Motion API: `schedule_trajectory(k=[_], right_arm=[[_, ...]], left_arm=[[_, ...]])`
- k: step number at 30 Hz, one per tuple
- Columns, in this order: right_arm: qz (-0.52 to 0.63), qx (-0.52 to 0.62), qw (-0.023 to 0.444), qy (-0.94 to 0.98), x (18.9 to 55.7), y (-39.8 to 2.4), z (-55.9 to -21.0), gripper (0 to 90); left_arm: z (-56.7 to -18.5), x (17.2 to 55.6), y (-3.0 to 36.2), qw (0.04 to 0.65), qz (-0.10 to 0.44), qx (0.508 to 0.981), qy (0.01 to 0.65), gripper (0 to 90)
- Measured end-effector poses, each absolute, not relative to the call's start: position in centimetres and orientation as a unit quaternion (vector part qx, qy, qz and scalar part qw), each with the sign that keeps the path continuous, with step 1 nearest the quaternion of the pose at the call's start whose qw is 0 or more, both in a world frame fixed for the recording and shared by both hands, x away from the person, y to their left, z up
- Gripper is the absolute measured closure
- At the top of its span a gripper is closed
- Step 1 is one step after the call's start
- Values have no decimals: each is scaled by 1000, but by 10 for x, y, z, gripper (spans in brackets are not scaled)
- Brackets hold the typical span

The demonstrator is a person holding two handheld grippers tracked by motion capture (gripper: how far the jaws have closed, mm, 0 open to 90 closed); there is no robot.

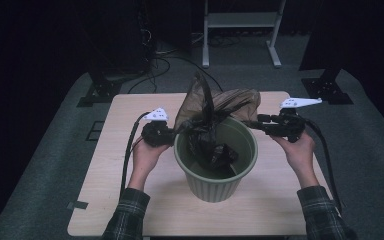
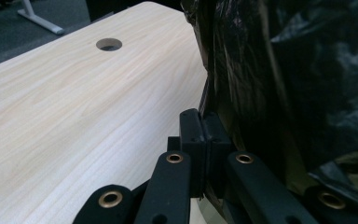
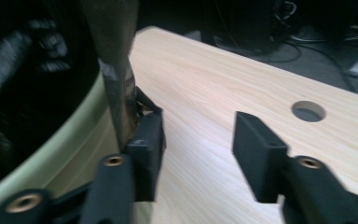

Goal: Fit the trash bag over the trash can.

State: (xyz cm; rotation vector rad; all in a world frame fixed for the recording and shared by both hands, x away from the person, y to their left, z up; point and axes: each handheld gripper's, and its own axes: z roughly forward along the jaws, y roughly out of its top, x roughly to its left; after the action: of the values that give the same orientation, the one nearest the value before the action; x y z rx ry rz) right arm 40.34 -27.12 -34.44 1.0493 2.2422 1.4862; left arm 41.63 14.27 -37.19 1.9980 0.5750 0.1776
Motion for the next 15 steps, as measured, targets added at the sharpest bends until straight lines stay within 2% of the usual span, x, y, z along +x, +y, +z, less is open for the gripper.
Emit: schedule_trajectory(k=[1, 4, 9, 15], right_arm=[[519, 360, 120, 766, 404, -274, -345, 447], [552, 367, 110, 741, 406, -285, -346, 415], [586, 386, 122, 702, 403, -301, -339, 411], [629, 346, 133, 683, 393, -305, -307, 387]], left_arm=[[-372, 417, 143, 506, 72, 825, 240, 890], [-373, 419, 146, 507, 79, 822, 249, 892], [-372, 422, 156, 516, 80, 812, 260, 894], [-366, 419, 159, 529, 83, 806, 253, 893]])
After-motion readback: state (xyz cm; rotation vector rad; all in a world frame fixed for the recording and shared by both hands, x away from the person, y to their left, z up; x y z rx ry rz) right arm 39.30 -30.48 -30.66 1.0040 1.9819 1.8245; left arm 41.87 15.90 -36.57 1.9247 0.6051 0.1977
